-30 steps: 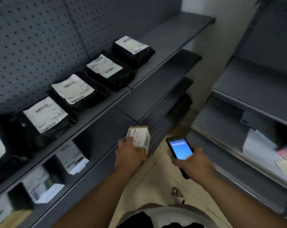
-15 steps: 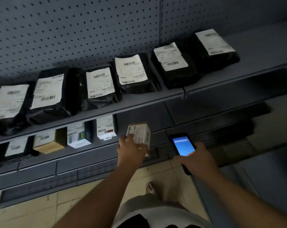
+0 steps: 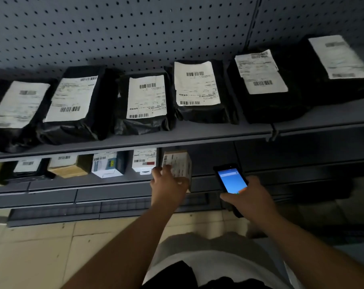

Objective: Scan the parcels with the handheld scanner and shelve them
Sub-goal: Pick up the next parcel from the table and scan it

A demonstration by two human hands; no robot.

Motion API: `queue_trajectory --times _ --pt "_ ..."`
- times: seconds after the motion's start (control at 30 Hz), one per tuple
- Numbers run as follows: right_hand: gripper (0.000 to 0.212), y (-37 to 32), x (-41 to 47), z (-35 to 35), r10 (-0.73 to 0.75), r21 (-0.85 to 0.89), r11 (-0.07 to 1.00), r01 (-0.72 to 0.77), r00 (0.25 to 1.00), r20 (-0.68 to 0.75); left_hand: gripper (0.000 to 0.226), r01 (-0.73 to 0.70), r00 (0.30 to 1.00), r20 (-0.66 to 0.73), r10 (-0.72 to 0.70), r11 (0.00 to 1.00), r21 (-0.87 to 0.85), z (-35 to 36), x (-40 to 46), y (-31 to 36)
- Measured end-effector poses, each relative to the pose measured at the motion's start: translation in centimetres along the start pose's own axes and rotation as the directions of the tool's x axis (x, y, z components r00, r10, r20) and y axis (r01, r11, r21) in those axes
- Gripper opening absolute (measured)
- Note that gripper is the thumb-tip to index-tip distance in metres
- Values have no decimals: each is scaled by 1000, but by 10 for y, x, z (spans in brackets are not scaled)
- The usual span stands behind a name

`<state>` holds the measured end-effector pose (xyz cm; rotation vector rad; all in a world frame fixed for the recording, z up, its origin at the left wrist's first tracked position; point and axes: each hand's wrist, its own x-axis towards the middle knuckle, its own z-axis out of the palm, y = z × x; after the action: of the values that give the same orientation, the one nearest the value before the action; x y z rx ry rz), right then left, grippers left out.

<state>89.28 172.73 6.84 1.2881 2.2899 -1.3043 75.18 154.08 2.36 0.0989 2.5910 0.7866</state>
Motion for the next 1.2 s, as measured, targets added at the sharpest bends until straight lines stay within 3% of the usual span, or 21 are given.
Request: queue_trajectory --times 0.27,0.73,0.93,1.2 --pt "97 11 50 5 -47 -22 999 47 999 5 71 2 995 -98 -2 1000 -1 34 42 7" --pt "85 38 102 23 -109 -25 994 107 991 -72 84 -50 953 -295 73 995 85 74 95 15" --pt "74 36 96 23 -113 -32 993 111 991 -67 86 -21 953 -296 70 986 167 71 93 14" --pt "83 22 63 13 -94 -105 990 93 996 -4 84 4 976 -213 40 979 202 39 42 6"
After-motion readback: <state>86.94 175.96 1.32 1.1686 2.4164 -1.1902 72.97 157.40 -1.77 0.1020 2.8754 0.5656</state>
